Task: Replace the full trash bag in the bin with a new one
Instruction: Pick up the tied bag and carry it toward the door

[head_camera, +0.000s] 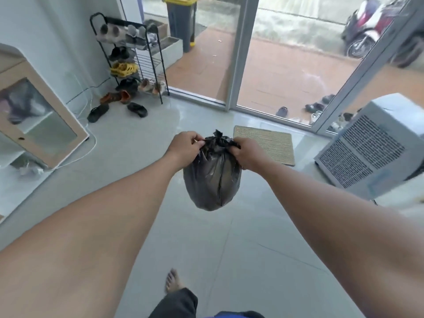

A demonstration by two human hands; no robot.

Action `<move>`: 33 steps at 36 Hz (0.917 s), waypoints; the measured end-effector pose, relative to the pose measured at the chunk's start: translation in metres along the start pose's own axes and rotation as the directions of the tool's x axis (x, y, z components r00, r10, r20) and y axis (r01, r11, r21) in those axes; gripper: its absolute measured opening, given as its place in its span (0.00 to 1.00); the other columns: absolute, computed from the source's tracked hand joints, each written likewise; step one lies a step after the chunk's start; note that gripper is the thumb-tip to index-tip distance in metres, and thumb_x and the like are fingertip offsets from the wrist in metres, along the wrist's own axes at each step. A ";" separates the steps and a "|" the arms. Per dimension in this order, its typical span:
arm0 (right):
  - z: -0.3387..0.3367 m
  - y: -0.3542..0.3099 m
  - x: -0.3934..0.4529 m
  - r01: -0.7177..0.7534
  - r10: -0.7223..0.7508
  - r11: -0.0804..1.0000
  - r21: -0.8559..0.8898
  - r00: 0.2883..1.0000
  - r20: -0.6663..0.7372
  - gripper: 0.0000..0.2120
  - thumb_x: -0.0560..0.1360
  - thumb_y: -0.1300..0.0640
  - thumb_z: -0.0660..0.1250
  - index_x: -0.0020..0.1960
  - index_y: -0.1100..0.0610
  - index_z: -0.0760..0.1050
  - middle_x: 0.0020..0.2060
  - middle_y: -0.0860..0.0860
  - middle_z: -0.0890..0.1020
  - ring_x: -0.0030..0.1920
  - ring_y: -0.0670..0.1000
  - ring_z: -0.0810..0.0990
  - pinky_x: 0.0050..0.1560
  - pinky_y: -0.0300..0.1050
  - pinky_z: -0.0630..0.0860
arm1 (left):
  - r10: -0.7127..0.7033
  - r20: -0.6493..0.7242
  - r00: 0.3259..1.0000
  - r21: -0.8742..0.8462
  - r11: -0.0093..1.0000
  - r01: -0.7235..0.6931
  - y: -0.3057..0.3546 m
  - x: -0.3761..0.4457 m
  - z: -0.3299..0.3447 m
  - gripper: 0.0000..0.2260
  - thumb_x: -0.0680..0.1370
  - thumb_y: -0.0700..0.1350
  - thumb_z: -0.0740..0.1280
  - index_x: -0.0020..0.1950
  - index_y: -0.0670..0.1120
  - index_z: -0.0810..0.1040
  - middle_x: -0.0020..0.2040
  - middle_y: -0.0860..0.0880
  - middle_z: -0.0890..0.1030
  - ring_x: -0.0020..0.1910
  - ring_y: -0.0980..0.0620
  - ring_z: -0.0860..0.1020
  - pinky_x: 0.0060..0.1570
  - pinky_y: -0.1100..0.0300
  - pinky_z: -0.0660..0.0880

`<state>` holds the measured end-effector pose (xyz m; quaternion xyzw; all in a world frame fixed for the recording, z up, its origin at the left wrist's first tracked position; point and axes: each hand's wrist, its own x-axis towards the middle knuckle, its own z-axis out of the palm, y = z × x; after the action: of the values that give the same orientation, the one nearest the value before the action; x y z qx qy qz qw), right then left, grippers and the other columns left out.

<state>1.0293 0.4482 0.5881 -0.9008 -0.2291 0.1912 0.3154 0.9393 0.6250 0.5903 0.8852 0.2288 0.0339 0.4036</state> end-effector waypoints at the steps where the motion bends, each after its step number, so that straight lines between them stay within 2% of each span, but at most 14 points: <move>1: -0.007 0.005 0.009 -0.026 0.026 1.000 -0.002 1.000 -0.013 0.08 0.78 0.53 0.62 0.48 0.56 0.78 0.36 0.52 0.78 0.37 0.56 0.77 0.40 0.51 0.79 | 0.015 0.024 1.000 0.000 1.000 -0.015 0.005 0.016 0.005 0.08 0.79 0.45 0.66 0.54 0.45 0.83 0.48 0.45 0.84 0.48 0.47 0.79 0.47 0.62 0.70; 4: -0.029 0.019 0.032 -0.078 0.077 0.997 -0.014 0.995 -0.059 0.07 0.78 0.52 0.62 0.45 0.54 0.76 0.39 0.52 0.78 0.41 0.56 0.77 0.43 0.52 0.78 | 0.062 0.110 0.992 0.020 0.998 -0.064 0.020 0.059 0.020 0.08 0.79 0.45 0.66 0.53 0.45 0.83 0.46 0.47 0.83 0.46 0.49 0.78 0.46 0.62 0.69; 8: -0.056 0.052 0.063 -0.179 0.173 0.983 -0.034 0.976 -0.135 0.06 0.77 0.54 0.63 0.41 0.51 0.71 0.42 0.52 0.76 0.46 0.56 0.74 0.44 0.47 0.69 | 0.120 0.227 0.966 0.034 0.991 -0.131 0.045 0.121 0.054 0.07 0.79 0.45 0.66 0.52 0.45 0.83 0.44 0.46 0.83 0.44 0.48 0.78 0.45 0.60 0.71; 13: -0.081 0.112 0.113 -0.300 0.296 0.954 -0.005 0.943 -0.151 0.10 0.75 0.56 0.63 0.35 0.51 0.70 0.40 0.52 0.77 0.45 0.56 0.75 0.45 0.47 0.72 | 0.158 0.364 0.918 0.091 0.975 -0.204 0.072 0.196 0.110 0.07 0.79 0.46 0.67 0.51 0.46 0.83 0.45 0.49 0.81 0.46 0.49 0.78 0.44 0.62 0.69; 16: -0.084 0.153 0.147 -0.357 0.355 0.934 -0.002 0.929 -0.108 0.07 0.75 0.56 0.63 0.39 0.53 0.75 0.40 0.53 0.80 0.45 0.57 0.77 0.44 0.48 0.73 | 0.134 0.408 0.903 0.125 0.971 -0.201 0.076 0.239 0.144 0.07 0.79 0.47 0.67 0.52 0.46 0.83 0.47 0.48 0.82 0.48 0.48 0.79 0.45 0.60 0.70; 18: -0.085 0.185 0.182 -0.378 0.378 0.926 0.021 0.922 -0.083 0.06 0.75 0.55 0.63 0.43 0.55 0.77 0.42 0.54 0.81 0.46 0.57 0.78 0.44 0.47 0.74 | 0.110 0.412 0.904 0.142 0.973 -0.183 0.077 0.272 0.172 0.07 0.78 0.48 0.67 0.51 0.47 0.83 0.48 0.49 0.82 0.49 0.48 0.79 0.47 0.59 0.72; 22: -0.075 0.241 0.243 -0.431 0.435 0.898 0.092 0.900 -0.028 0.09 0.75 0.56 0.63 0.50 0.56 0.81 0.46 0.54 0.83 0.48 0.56 0.79 0.51 0.49 0.77 | 0.015 0.441 0.897 0.176 0.979 -0.103 0.068 0.331 0.229 0.06 0.78 0.47 0.67 0.50 0.47 0.83 0.46 0.49 0.81 0.49 0.48 0.79 0.49 0.58 0.75; 28: -0.047 0.312 0.320 -0.509 0.506 0.855 0.100 0.861 0.054 0.09 0.75 0.57 0.63 0.48 0.58 0.81 0.44 0.56 0.83 0.47 0.57 0.80 0.49 0.49 0.78 | -0.104 0.470 0.876 0.170 0.985 0.026 0.031 0.402 0.301 0.05 0.79 0.46 0.66 0.49 0.48 0.82 0.46 0.50 0.81 0.47 0.50 0.79 0.49 0.59 0.74; 33: 0.021 0.390 0.393 -0.548 0.536 0.832 0.083 0.834 0.132 0.09 0.74 0.57 0.62 0.47 0.57 0.80 0.44 0.54 0.83 0.47 0.57 0.79 0.49 0.48 0.78 | -0.183 0.529 0.829 0.221 0.972 0.074 -0.048 0.465 0.381 0.05 0.78 0.46 0.67 0.48 0.48 0.82 0.42 0.51 0.80 0.44 0.51 0.78 0.45 0.62 0.70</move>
<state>1.4563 0.3964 0.2385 -0.8974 0.0313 0.3323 0.2884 1.4296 0.5878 0.2413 0.8751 0.1659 -0.2689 0.3665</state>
